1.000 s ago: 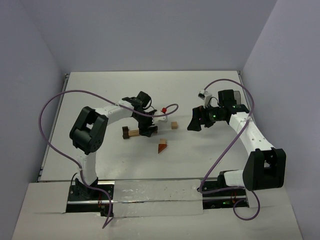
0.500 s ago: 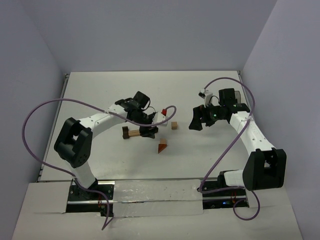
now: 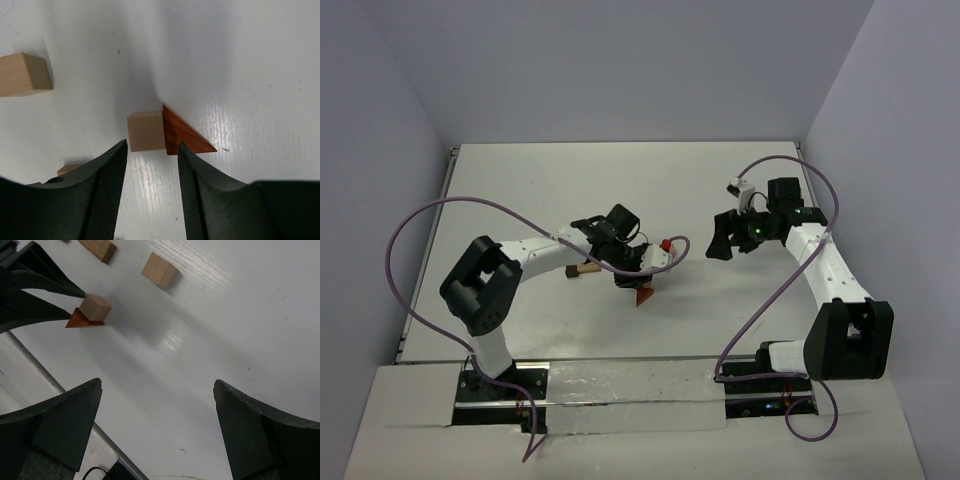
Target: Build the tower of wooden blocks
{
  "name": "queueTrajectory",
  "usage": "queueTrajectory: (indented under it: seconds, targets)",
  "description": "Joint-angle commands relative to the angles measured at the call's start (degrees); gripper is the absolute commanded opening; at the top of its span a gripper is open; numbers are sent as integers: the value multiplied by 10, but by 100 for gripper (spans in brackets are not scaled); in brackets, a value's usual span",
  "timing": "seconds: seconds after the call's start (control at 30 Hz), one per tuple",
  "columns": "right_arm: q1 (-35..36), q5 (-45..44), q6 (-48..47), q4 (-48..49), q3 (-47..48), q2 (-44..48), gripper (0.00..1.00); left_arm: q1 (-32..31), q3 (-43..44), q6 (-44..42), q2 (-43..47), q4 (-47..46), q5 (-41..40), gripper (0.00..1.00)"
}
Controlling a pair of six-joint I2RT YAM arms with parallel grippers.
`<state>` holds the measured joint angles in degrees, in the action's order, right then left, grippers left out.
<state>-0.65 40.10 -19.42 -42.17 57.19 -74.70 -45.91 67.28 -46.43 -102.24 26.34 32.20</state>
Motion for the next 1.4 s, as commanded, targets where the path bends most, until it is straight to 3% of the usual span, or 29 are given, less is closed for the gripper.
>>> queueTrajectory:
  seconds: [0.0,0.47,1.03,1.23,1.37]
  targets:
    - [-6,7,-10,-10,3,23,100,-8,-14,25,-8,-73,-38,51]
    - [-7,16,-13,-14,-1,20,100,-11,-56,8,-9,-104,-91,53]
    - [-7,17,-13,-15,-4,21,100,-18,-26,10,-19,-88,-51,62]
    - [-6,18,-14,-13,-7,21,100,-18,-10,24,-28,-89,-44,58]
    - [-7,19,-14,-14,-6,20,100,-18,-2,28,-38,-86,-49,47]
